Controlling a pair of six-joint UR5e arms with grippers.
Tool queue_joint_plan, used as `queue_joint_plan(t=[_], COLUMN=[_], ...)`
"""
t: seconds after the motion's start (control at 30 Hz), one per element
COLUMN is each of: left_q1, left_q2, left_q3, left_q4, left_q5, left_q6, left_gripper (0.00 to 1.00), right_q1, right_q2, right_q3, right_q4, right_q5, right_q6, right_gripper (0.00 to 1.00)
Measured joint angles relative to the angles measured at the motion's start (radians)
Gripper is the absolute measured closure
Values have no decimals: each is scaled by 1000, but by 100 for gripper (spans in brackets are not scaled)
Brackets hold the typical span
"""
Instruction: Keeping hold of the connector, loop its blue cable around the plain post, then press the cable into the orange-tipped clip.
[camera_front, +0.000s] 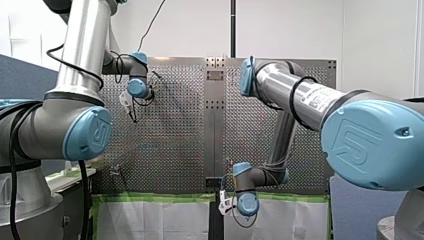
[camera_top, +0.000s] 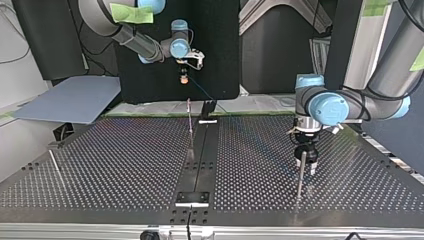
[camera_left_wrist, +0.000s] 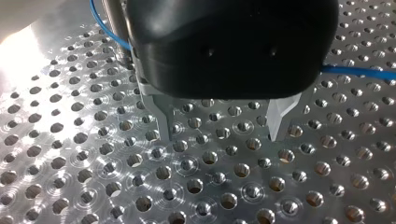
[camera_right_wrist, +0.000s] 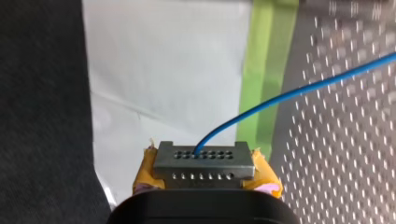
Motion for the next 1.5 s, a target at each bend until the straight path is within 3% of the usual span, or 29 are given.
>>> queue_joint_plan(t=[0.13,0.3,0.53,0.6,0.8,0.97,1.5], left_q1=[0,0,0,0,-2,-4,-11], left_q2=[0,0,0,0,0,-1,0], left_q3=[0,0,0,0,0,0,0], left_q4=[0,0,0,0,-1,-1,-8], left_q5=[-3,-7,-8,-8,-8,-14,-30], left_q6=[1,2,3,3,3,3,5], left_gripper=[2,2,2,2,2,2,2], right_q1=[-22,-41,-64,-69,-77,-78,-80], right_q2=[0,1,19,26,26,-9,-149], right_q3=[2,3,2,2,3,32,171], right_q4=[-28,-59,-89,-94,-94,-107,-190], right_q5=[21,-3,-52,-57,-59,-56,-49], right_q6=[0,-6,-31,-37,-78,-89,-89], right_gripper=[100,100,100,100,100,100,100])
